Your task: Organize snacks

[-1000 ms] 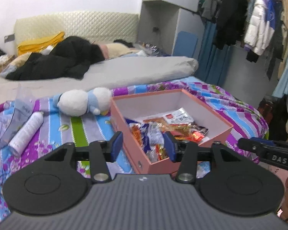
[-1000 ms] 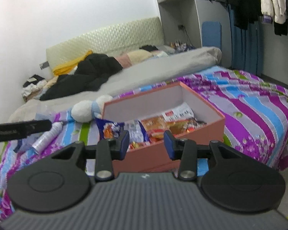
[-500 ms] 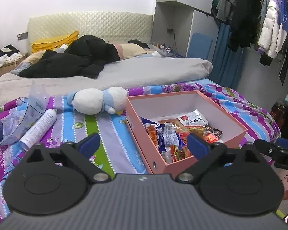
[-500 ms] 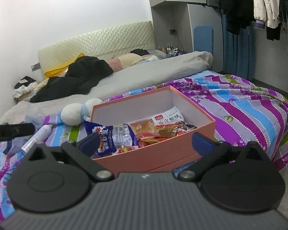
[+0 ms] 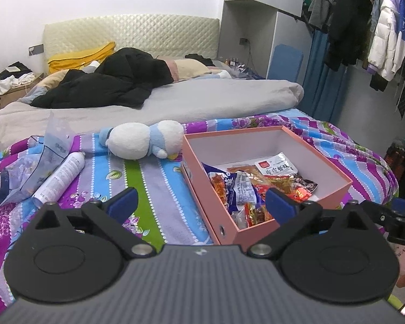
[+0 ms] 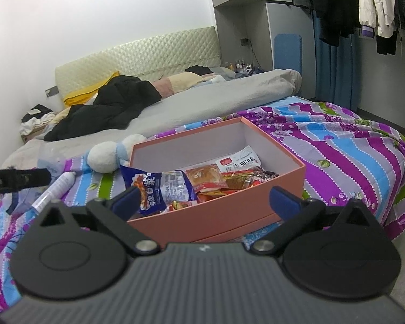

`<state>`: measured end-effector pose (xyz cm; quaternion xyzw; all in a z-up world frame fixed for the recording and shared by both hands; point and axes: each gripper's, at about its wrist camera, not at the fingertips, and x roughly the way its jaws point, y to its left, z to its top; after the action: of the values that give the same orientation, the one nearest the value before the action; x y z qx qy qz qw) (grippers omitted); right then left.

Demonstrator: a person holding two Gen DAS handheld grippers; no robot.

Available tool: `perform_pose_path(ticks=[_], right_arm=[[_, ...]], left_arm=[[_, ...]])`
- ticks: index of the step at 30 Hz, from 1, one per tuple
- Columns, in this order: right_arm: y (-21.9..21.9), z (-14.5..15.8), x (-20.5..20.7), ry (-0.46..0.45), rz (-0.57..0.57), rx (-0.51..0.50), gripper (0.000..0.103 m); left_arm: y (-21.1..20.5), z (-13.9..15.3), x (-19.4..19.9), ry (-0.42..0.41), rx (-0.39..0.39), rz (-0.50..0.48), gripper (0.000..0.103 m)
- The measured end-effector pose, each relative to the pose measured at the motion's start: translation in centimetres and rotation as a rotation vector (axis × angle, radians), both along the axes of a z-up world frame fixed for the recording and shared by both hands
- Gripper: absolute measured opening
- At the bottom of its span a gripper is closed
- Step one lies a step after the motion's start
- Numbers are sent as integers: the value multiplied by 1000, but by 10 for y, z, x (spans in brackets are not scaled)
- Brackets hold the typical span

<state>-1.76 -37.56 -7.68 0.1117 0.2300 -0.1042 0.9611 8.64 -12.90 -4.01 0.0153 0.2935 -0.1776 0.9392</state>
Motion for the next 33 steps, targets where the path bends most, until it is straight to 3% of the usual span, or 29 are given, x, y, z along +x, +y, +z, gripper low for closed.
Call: perform_pose_path(ticks=[14,33], right_arm=[[1,-2,3,13,1,2,103],[-1,-2,3,-1,-5,6,103]], left_arm=[[-11,-11,6,71,15,-27,102],[-12,-8,7,62,14,-22,102]])
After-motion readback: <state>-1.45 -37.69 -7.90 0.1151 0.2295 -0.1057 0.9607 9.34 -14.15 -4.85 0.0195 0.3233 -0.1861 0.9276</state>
